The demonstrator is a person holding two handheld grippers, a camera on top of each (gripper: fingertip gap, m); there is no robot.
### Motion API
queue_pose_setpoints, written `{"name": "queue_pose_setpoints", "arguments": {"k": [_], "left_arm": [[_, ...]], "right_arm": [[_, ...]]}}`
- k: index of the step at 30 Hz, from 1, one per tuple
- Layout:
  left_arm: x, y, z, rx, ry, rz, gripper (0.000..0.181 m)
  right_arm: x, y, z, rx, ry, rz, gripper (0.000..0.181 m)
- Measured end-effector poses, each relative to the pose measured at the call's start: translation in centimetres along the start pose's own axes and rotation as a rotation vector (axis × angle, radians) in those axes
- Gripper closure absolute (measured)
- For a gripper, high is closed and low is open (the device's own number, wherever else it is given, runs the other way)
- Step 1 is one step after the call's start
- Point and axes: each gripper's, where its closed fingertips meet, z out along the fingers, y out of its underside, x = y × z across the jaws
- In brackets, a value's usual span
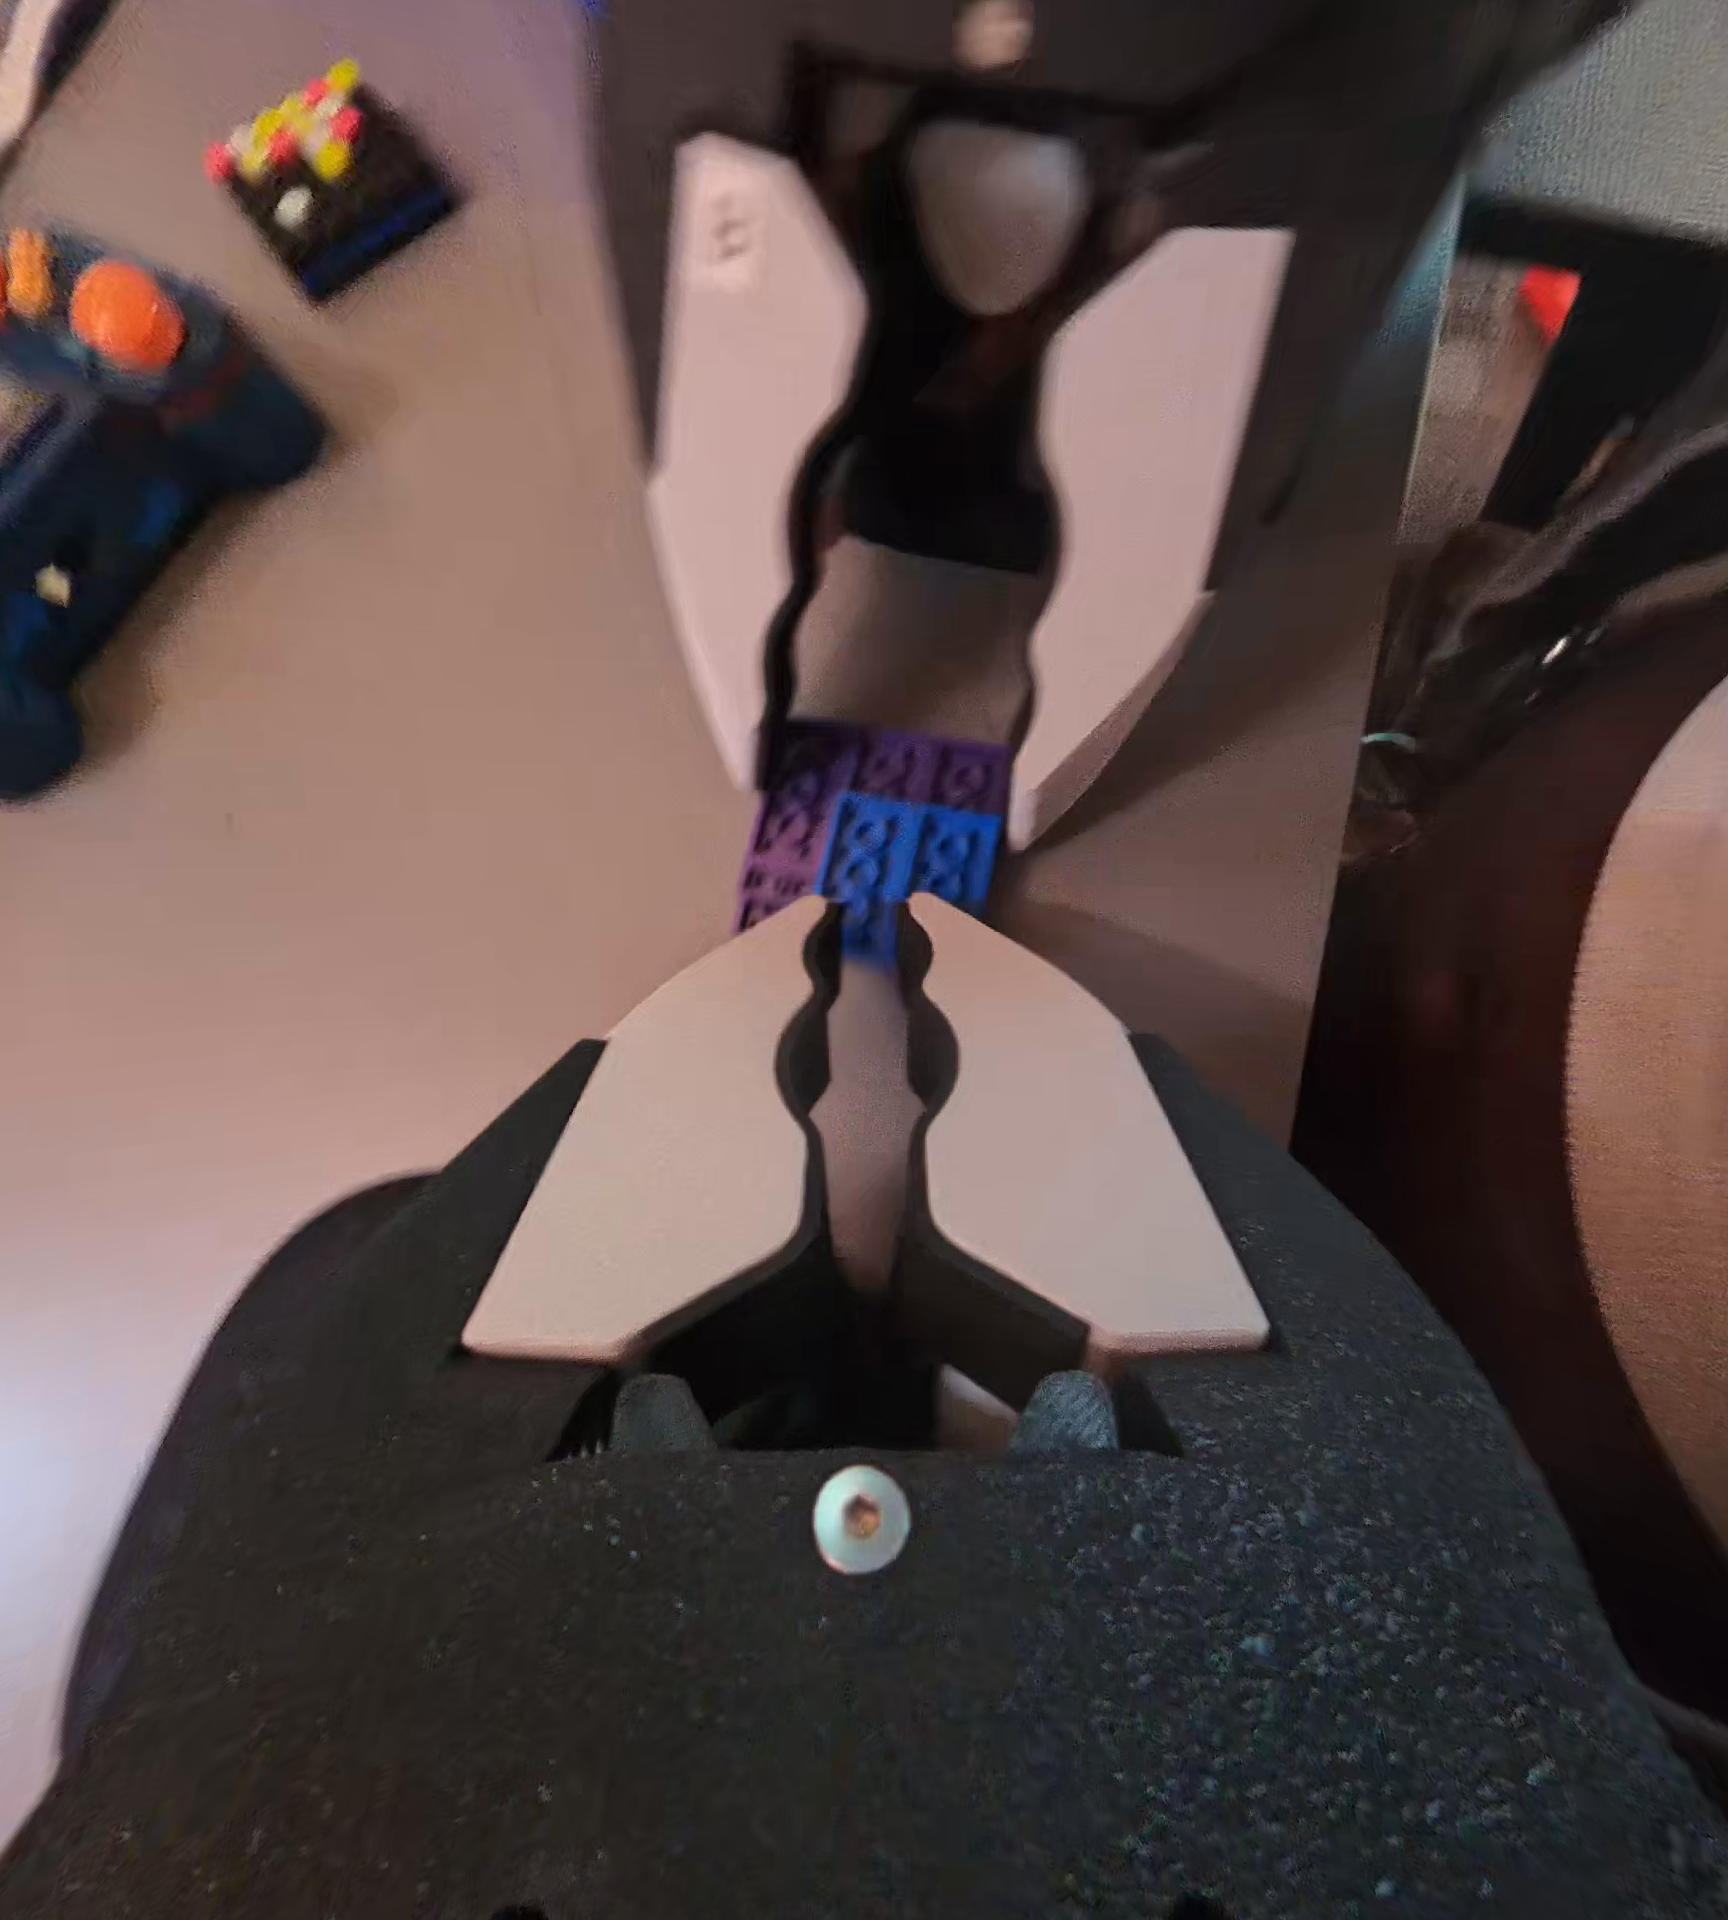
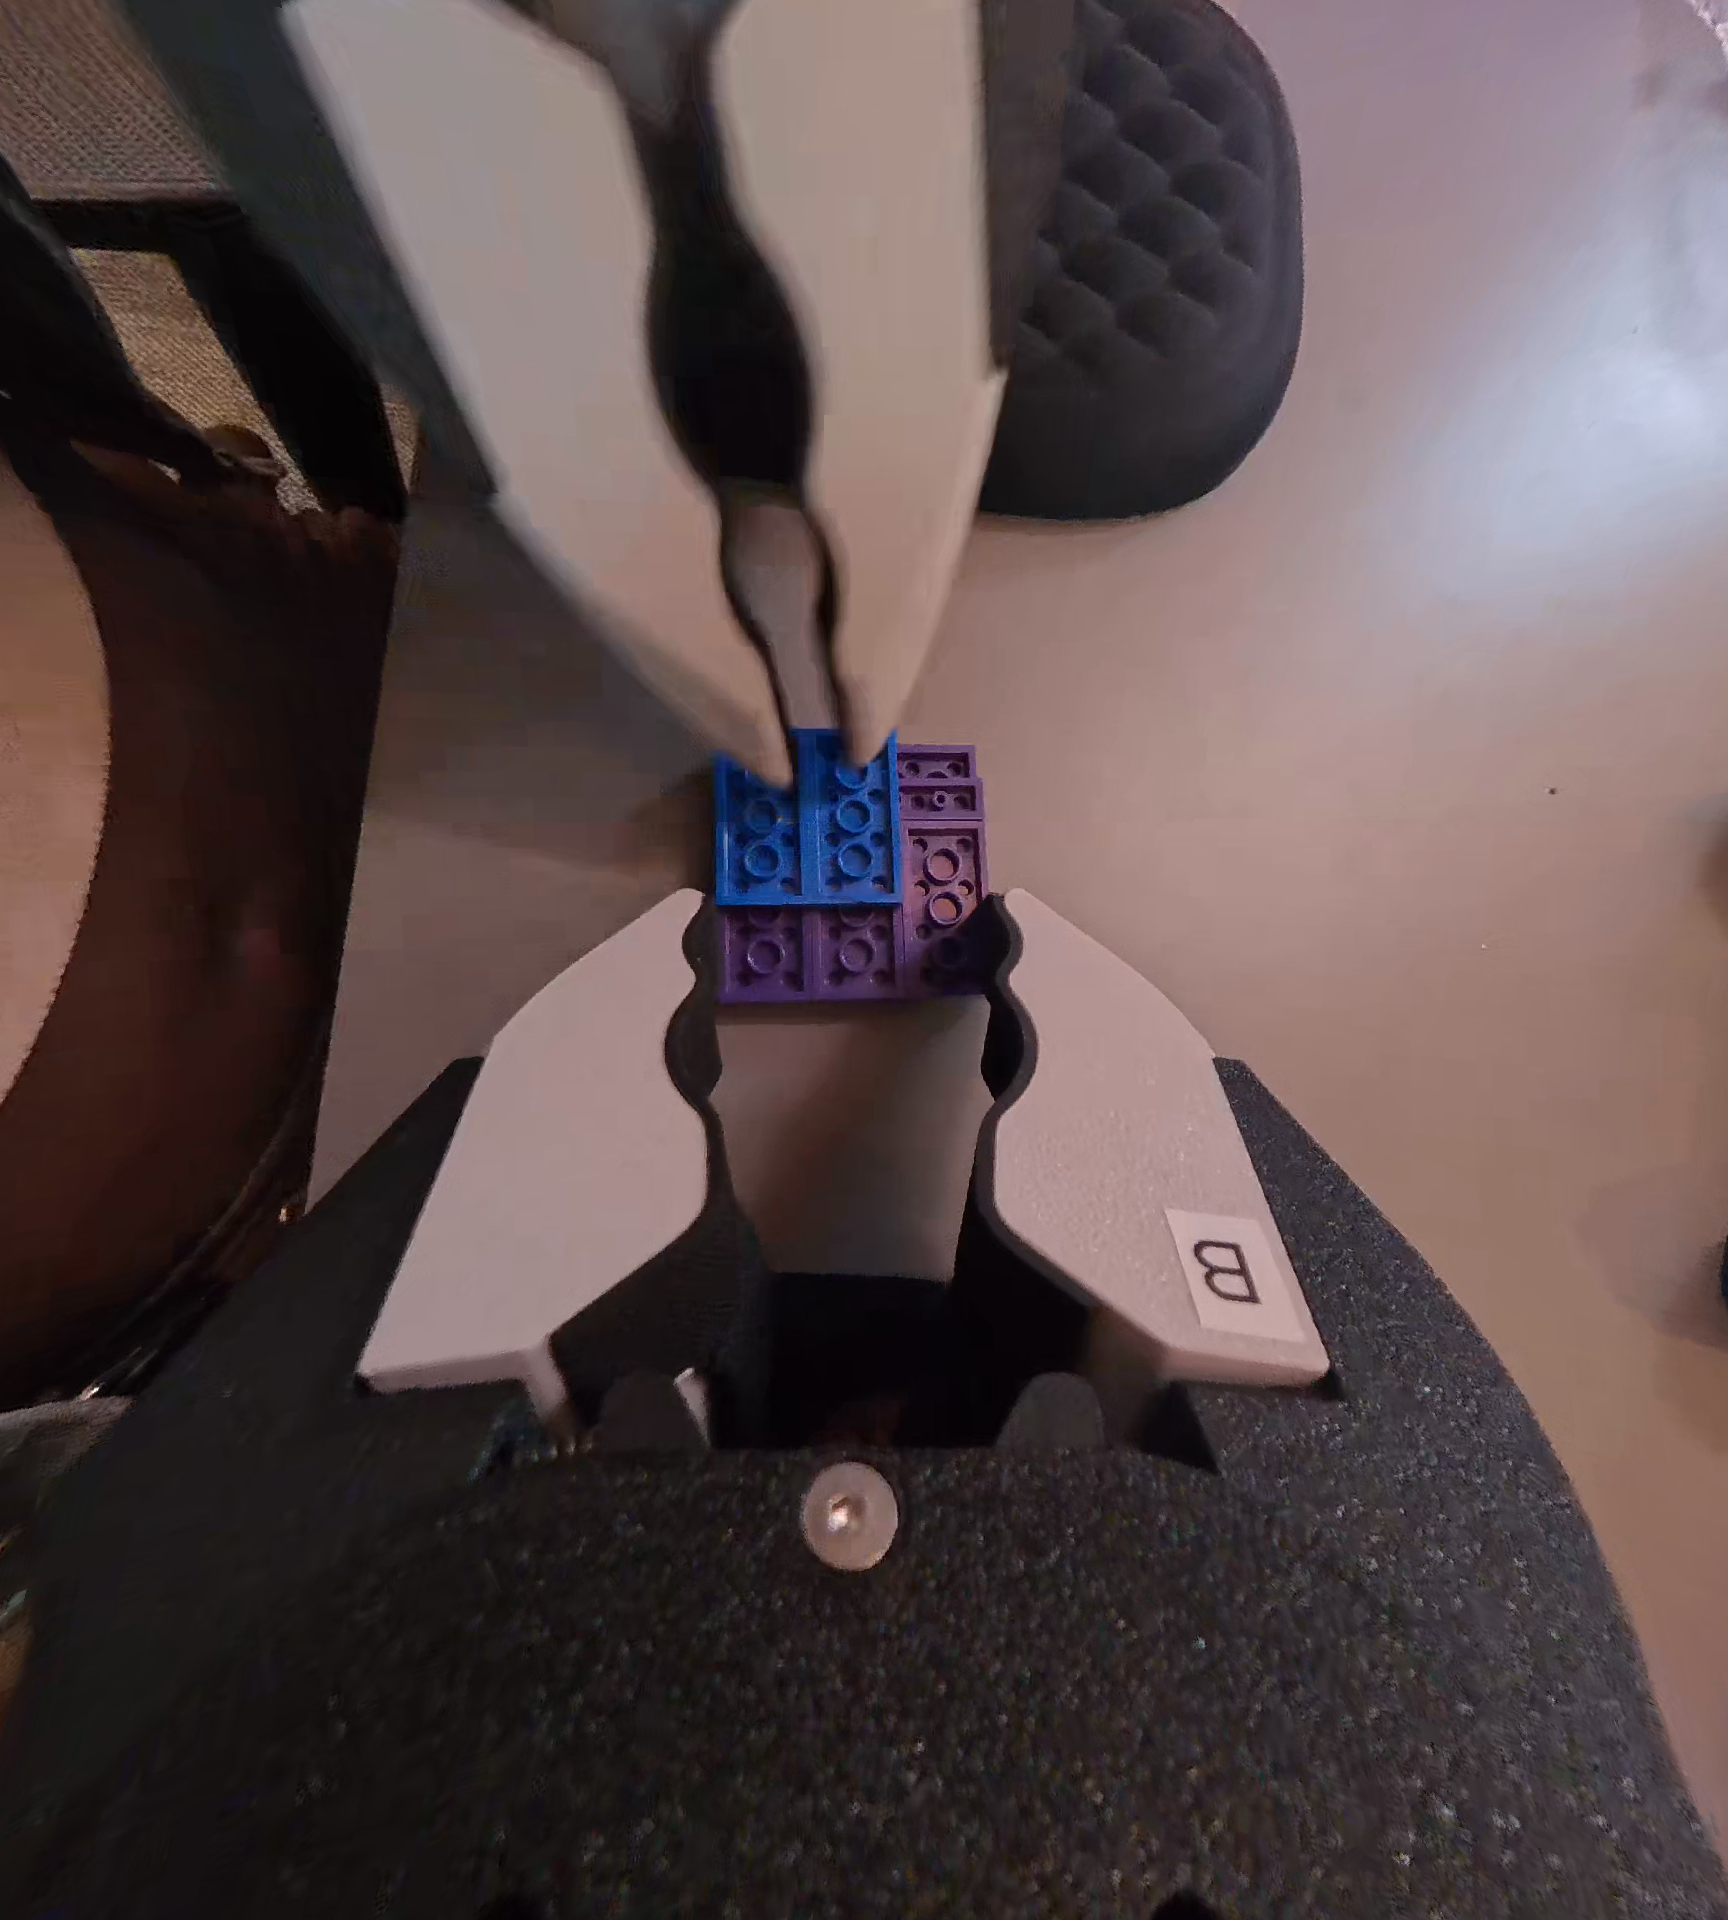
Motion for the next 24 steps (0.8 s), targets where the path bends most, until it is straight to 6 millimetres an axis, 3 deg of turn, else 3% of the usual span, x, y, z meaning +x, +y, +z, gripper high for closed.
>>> {"name": "queue_pose_setpoints", "arguments": {"k": [4,6,9,11,13,16,17,20,22,24], "left_arm": [[-1.9,-1.6,-2.6,0.207,0.013,-0.195,0.143],[-3.1,-1.9,-3.3,0.262,0.001,-0.289,0.144],[-5.1,-3.6,-4.8,0.459,-0.027,-0.434,0.143],[-5.5,-5.8,-6.0,0.640,0.045,-0.533,0.136],[-5.7,-8.2,-6.6,0.777,0.130,-0.598,0.133],[-5.4,-10.1,-5.8,0.804,0.152,-0.559,0.141],[-5.2,-10.3,-5.4,0.790,0.148,-0.520,0.164],[-5.2,-9.8,-5.6,0.738,0.147,-0.466,0.169],[-3.8,-8.9,-6.2,0.654,0.338,-0.479,0.170],[-3.0,-8.6,-7.0,0.619,0.478,-0.495,0.170]], "right_arm": [[0.5,0.0,-0.3,0.000,0.039,0.000,0.133],[1.4,-1.2,-1.1,0.082,0.138,-0.038,0.133],[4.4,-4.2,-4.9,0.287,0.451,-0.122,0.133],[5.8,-5.4,-7.3,0.344,0.645,-0.192,0.133],[6.3,-6.4,-8.6,0.428,0.731,-0.174,0.133],[6.5,-7.5,-9.4,0.524,0.801,-0.108,0.133],[6.4,-7.8,-9.3,0.539,0.807,-0.096,0.133],[5.7,-8.2,-9.6,0.612,0.706,-0.062,0.137],[4.6,-8.1,-10.3,0.742,0.425,0.089,0.141],[4.5,-8.0,-11.2,0.869,0.107,0.370,0.132]]}}
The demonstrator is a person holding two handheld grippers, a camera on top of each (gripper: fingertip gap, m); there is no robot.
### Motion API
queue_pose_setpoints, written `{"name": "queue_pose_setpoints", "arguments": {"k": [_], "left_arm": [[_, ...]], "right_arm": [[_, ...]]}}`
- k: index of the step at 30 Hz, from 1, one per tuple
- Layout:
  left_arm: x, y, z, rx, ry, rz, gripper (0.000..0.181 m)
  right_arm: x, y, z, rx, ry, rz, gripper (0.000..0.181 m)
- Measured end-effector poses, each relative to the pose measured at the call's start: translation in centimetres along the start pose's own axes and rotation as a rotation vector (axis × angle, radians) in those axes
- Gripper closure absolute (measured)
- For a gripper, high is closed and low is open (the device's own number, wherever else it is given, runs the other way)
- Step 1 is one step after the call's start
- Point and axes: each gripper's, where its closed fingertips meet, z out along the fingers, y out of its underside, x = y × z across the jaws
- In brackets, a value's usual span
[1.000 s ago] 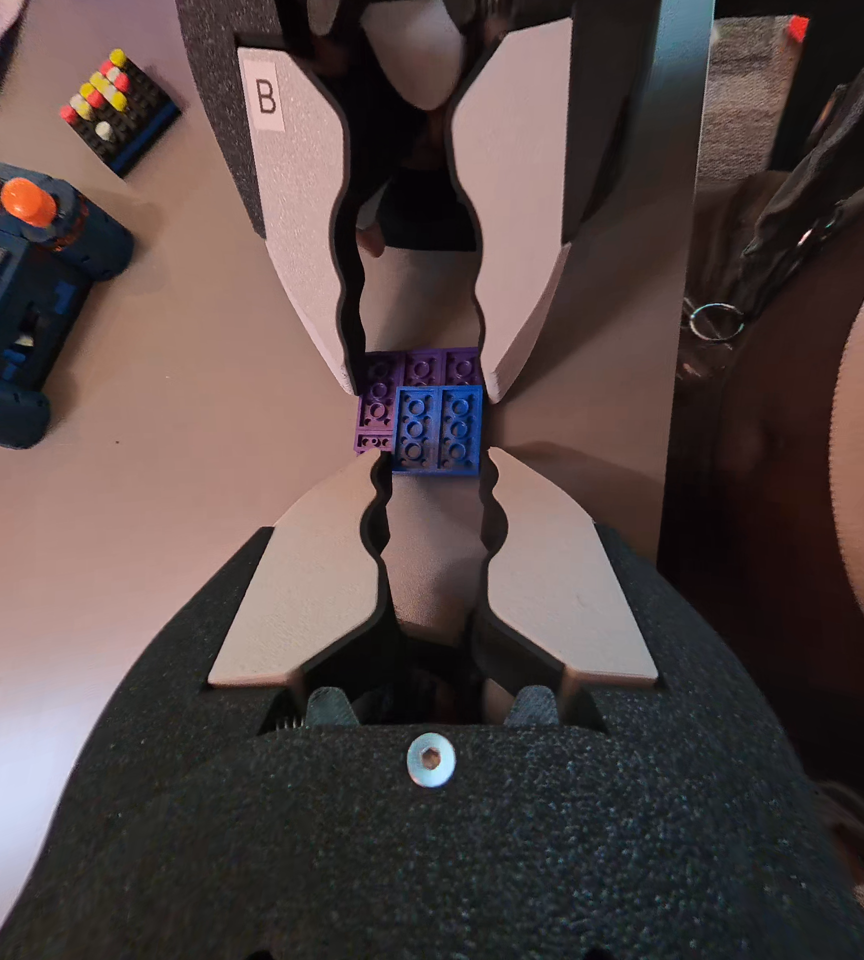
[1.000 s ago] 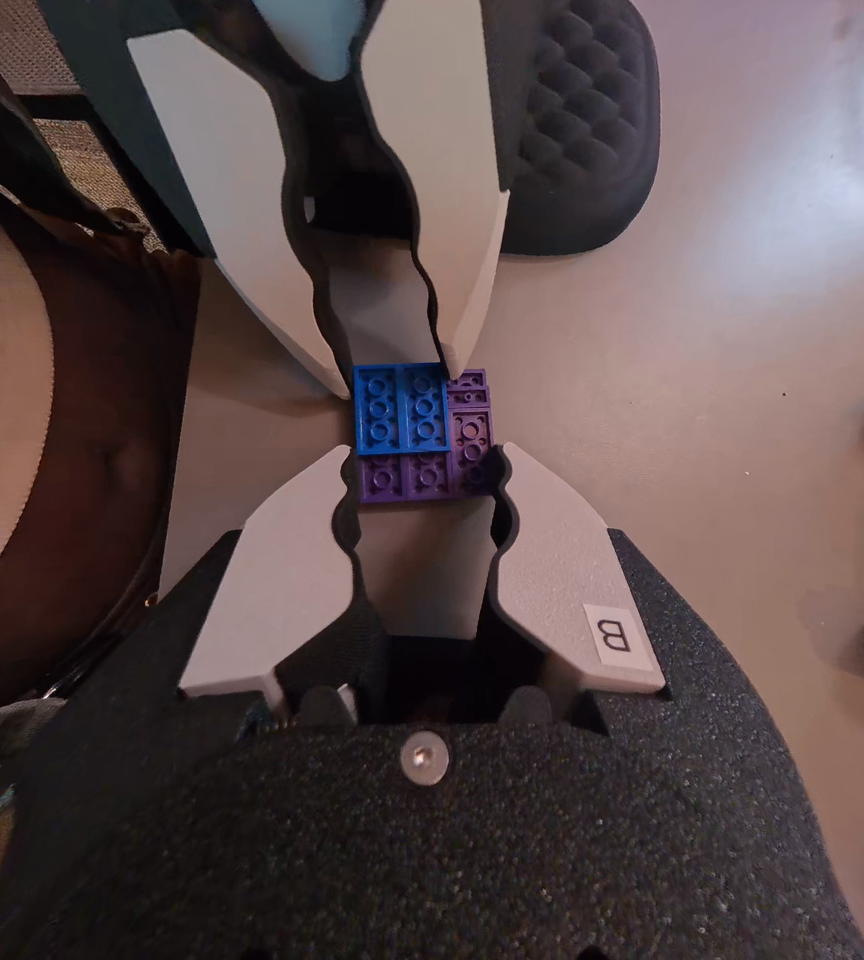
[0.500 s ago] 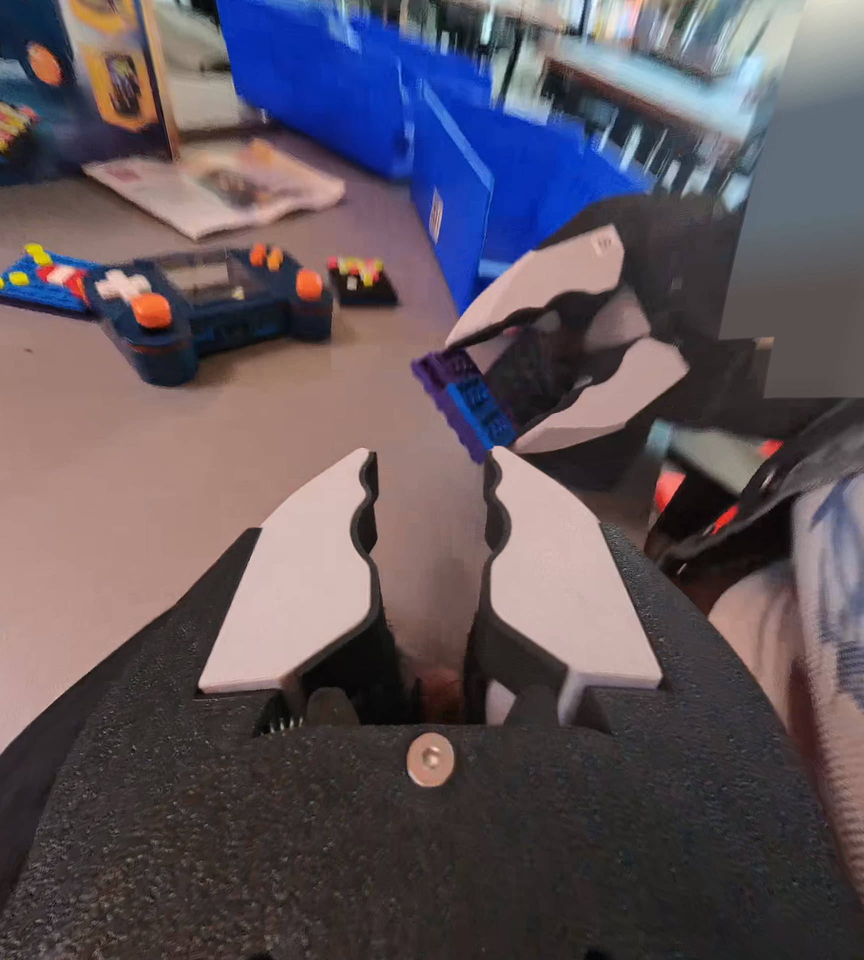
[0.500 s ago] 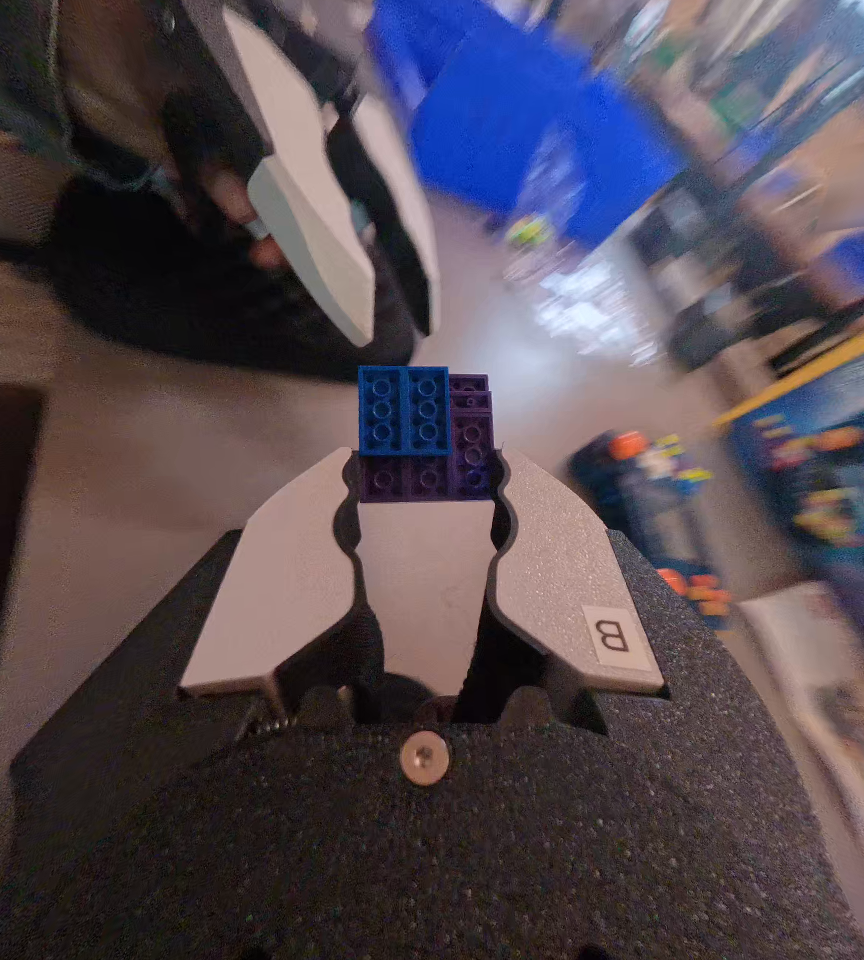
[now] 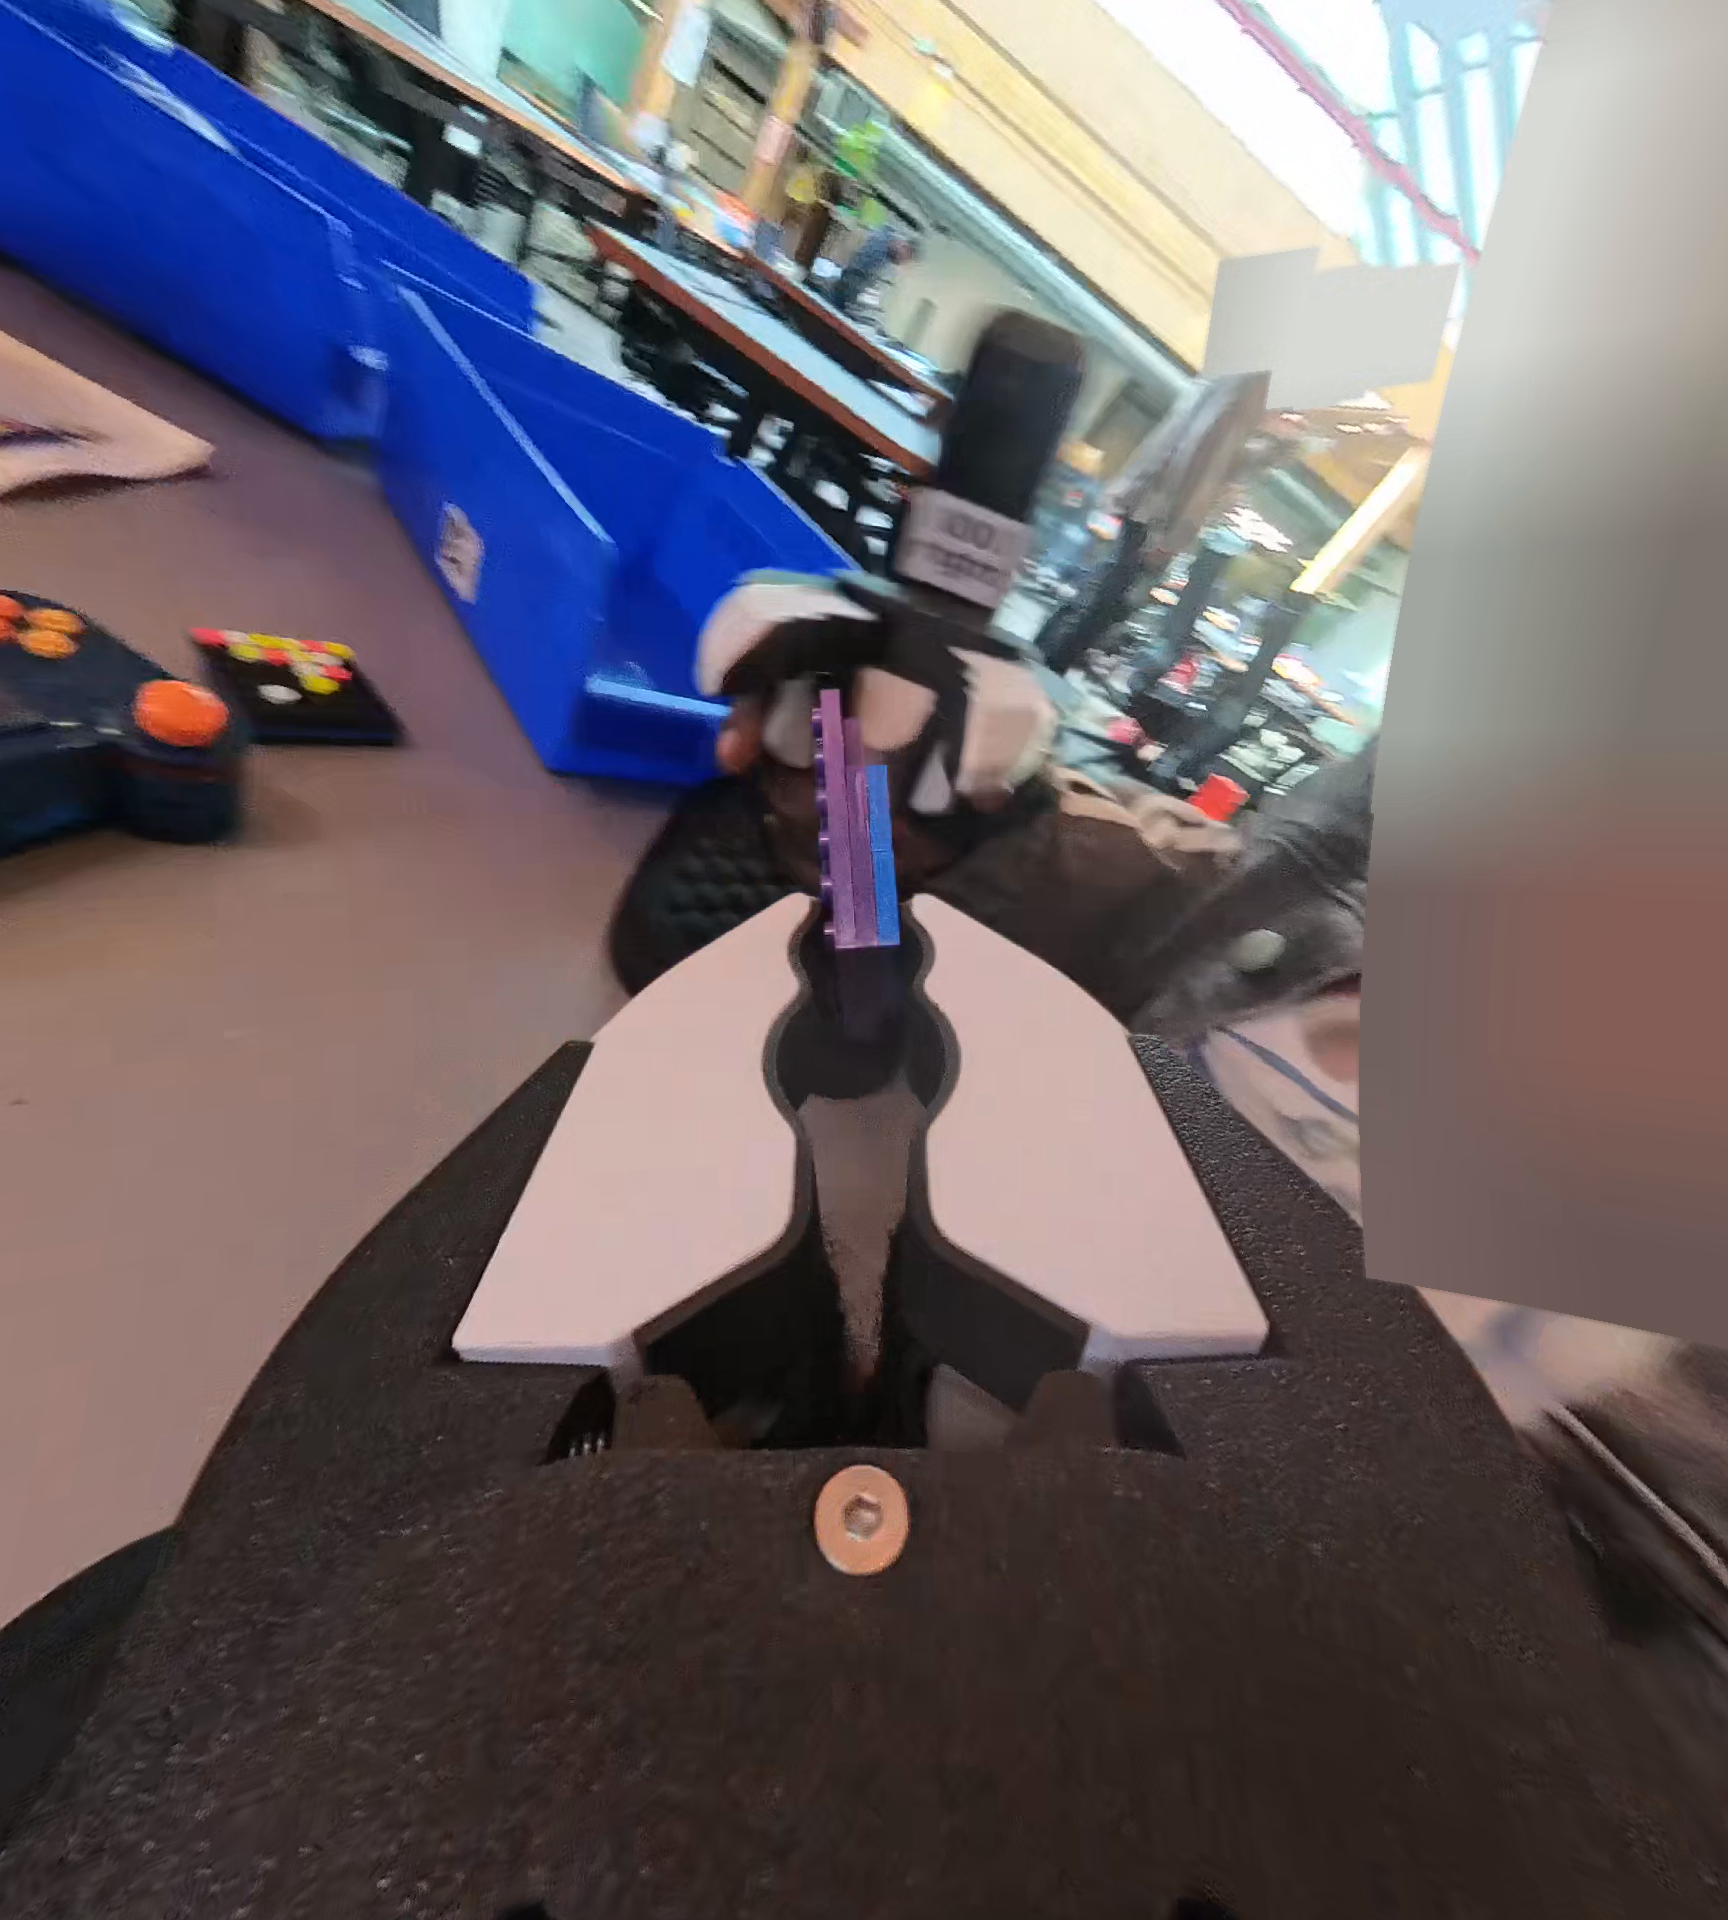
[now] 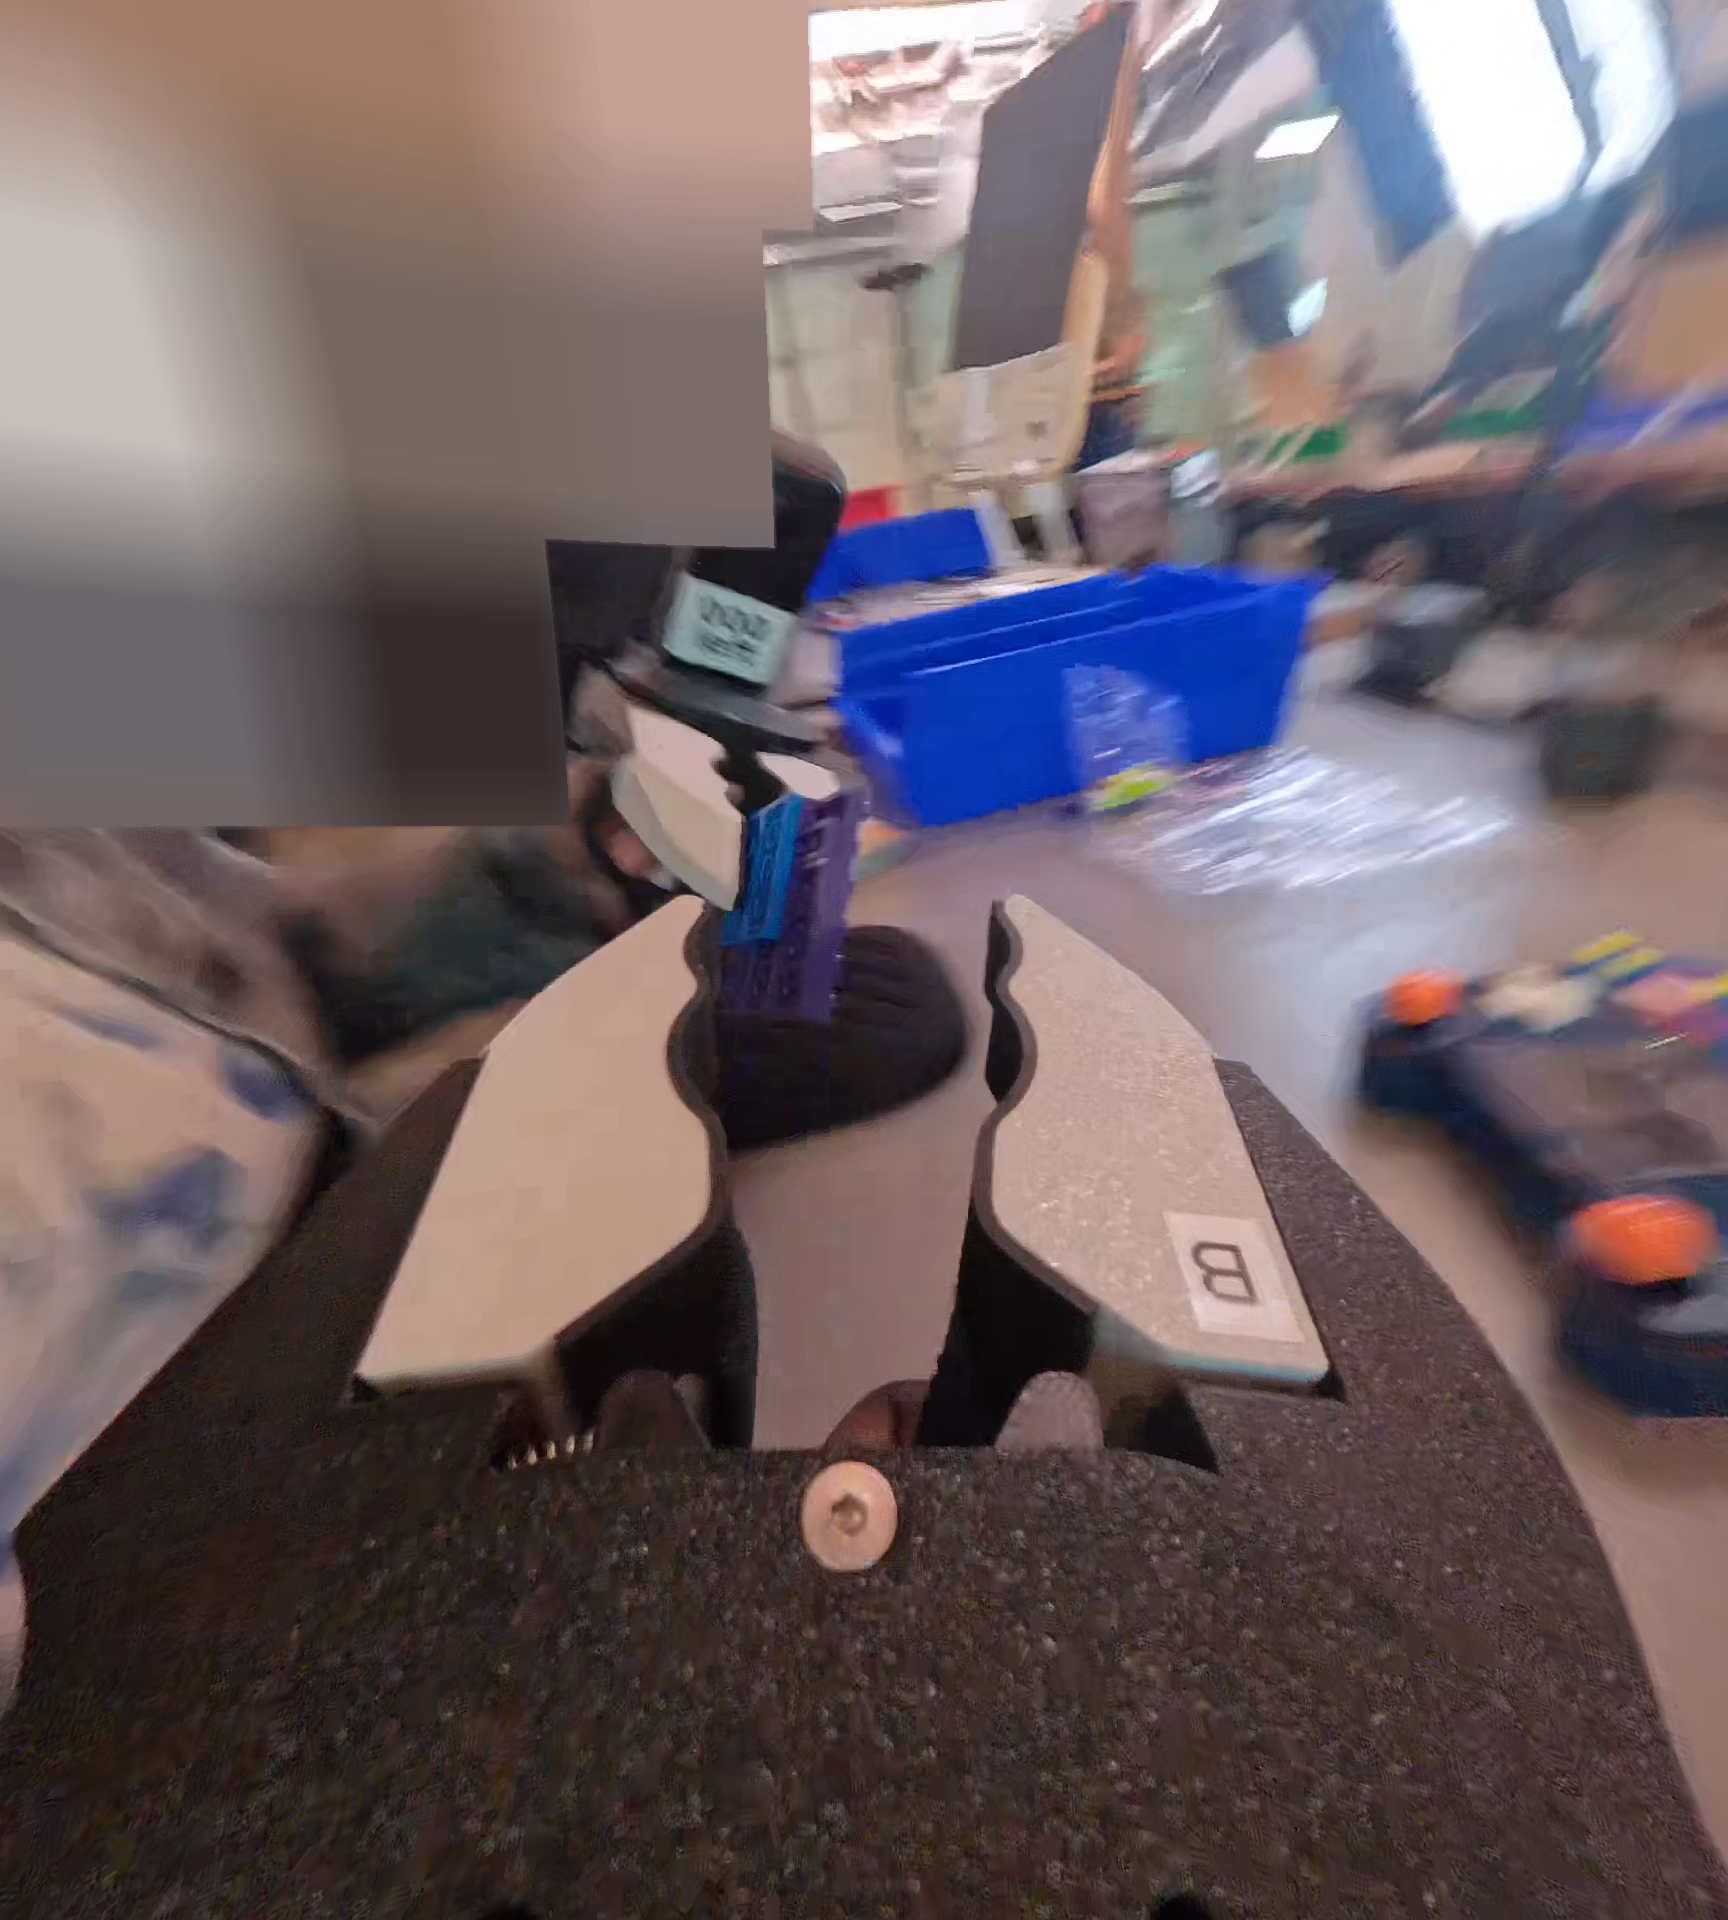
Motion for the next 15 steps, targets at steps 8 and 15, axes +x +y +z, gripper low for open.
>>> {"name": "queue_pose_setpoints", "arguments": {"k": [8,15], "left_arm": [[-0.6,-0.6,0.5,-0.075,-0.044,0.115,0.166],[-2.1,-4.0,0.2,-0.113,-0.727,1.119,0.135]], "right_arm": [[-1.6,0.8,2.1,0.022,-0.174,0.274,0.171],[1.3,0.2,2.5,0.048,0.243,0.230,0.171]]}}
